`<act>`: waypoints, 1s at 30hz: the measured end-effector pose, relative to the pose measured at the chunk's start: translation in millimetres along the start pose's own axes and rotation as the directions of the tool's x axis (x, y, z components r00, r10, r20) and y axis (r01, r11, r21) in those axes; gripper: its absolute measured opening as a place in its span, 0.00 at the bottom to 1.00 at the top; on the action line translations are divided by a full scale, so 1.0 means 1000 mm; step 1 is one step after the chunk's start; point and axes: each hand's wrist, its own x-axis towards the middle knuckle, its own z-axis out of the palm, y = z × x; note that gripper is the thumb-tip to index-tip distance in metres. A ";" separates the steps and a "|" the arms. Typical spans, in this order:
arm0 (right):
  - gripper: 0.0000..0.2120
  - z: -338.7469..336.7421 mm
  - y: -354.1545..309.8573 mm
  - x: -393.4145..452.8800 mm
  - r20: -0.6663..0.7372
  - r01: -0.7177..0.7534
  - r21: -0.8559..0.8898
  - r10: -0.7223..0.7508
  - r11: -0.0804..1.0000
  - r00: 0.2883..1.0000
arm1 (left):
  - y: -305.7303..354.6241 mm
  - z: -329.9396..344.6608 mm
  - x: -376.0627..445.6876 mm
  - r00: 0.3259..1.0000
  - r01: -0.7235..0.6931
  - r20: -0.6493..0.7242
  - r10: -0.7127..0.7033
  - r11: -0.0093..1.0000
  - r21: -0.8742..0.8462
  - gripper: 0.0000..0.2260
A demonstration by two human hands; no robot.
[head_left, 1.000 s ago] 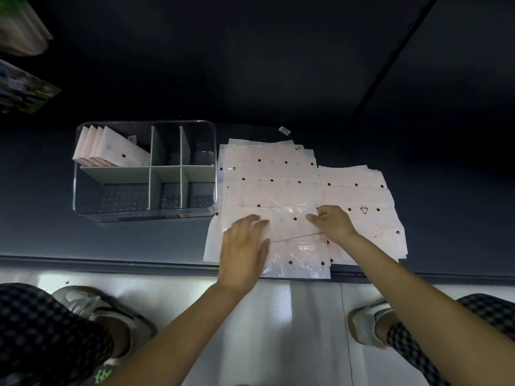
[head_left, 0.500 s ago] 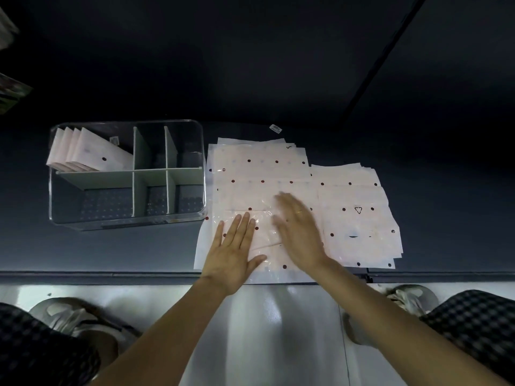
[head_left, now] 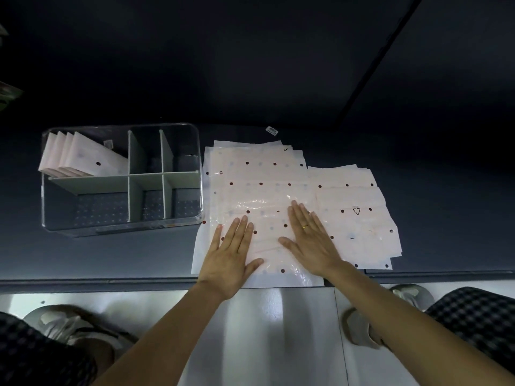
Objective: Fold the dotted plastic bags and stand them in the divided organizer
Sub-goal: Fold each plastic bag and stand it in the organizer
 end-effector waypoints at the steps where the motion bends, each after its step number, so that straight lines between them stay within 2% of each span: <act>1: 0.36 -0.003 0.006 -0.003 0.026 -0.008 -0.005 0.008 1.000 1.000 | 0.000 0.000 0.000 1.000 0.001 0.008 -0.001 1.000 -0.003 0.34; 4: 0.39 -0.016 0.018 -0.012 0.052 0.051 -0.066 -0.048 0.997 0.998 | 0.000 -0.002 0.001 0.999 -0.003 0.038 0.003 1.000 -0.004 0.34; 6: 0.38 -0.024 0.017 -0.018 -0.062 0.134 -0.135 -0.143 0.982 0.988 | -0.001 -0.003 0.001 0.999 -0.005 0.051 0.005 1.000 -0.007 0.35; 9: 0.27 -0.028 0.015 -0.017 -0.262 0.258 -0.234 -0.317 0.937 0.912 | -0.002 -0.005 0.003 0.997 0.001 0.073 0.000 1.000 -0.008 0.34; 12: 0.28 -0.037 0.013 -0.011 -0.248 0.317 -0.321 -0.403 0.892 0.881 | -0.002 -0.009 0.004 0.995 0.005 0.095 -0.002 1.000 -0.029 0.34; 14: 0.22 -0.048 0.010 -0.007 -0.273 0.319 -0.334 -0.414 0.887 0.868 | -0.001 -0.016 0.005 0.994 0.024 0.111 -0.018 0.999 -0.047 0.34; 17: 0.14 -0.073 0.000 -0.004 -0.308 0.352 -0.276 -0.430 0.894 0.849 | 0.005 -0.030 0.008 0.999 0.034 0.012 -0.032 0.992 -0.118 0.31; 19: 0.09 -0.090 -0.008 -0.002 -0.265 0.383 -0.199 -0.426 0.902 0.865 | 0.013 -0.043 0.009 0.992 0.053 -0.098 -0.079 0.968 -0.245 0.25; 21: 0.11 -0.104 -0.013 -0.003 -0.279 0.372 -0.035 -0.367 0.928 0.887 | 0.020 -0.060 0.007 0.972 0.076 -0.176 -0.153 0.921 -0.383 0.14; 22: 0.13 -0.111 -0.017 -0.004 -0.341 0.356 0.062 -0.316 0.932 0.885 | 0.023 -0.066 0.006 0.965 0.066 -0.195 -0.176 0.882 -0.466 0.08; 23: 0.17 -0.116 -0.022 -0.005 -0.439 0.335 0.143 -0.244 0.931 0.865 | 0.025 -0.072 0.005 0.959 0.070 -0.184 -0.215 0.809 -0.583 0.09; 24: 0.21 -0.120 -0.026 -0.007 -0.539 0.299 0.248 -0.125 0.922 0.833 | 0.027 -0.079 0.005 0.954 0.094 -0.127 -0.271 0.676 -0.731 0.12; 25: 0.24 -0.123 -0.031 -0.010 -0.572 0.248 0.403 0.031 0.881 0.820 | 0.028 -0.086 0.004 0.943 0.115 -0.050 -0.329 0.462 -0.879 0.13; 26: 0.27 -0.125 -0.038 -0.013 -0.507 0.177 0.585 0.186 0.792 0.842 | 0.030 -0.094 0.003 0.924 0.140 0.054 -0.377 0.204 -0.969 0.12; 27: 0.29 -0.124 -0.046 -0.017 -0.372 0.091 0.742 0.295 0.664 0.880 | 0.032 -0.101 0.002 0.907 0.161 0.163 -0.388 -0.037 -0.986 0.11; 28: 0.30 -0.119 -0.051 -0.021 -0.212 -0.003 0.846 0.342 0.534 0.915 | 0.034 -0.107 0.000 0.900 0.179 0.253 -0.356 -0.228 -0.957 0.10; 29: 0.31 -0.113 -0.058 -0.025 -0.073 -0.087 0.893 0.333 0.441 0.940 | 0.036 -0.111 -0.001 0.898 0.199 0.310 -0.311 -0.342 -0.918 0.09; 30: 0.32 -0.106 -0.064 -0.031 0.026 -0.142 0.910 0.289 0.388 0.957 | 0.038 -0.115 -0.003 0.902 0.212 0.340 -0.266 -0.412 -0.886 0.08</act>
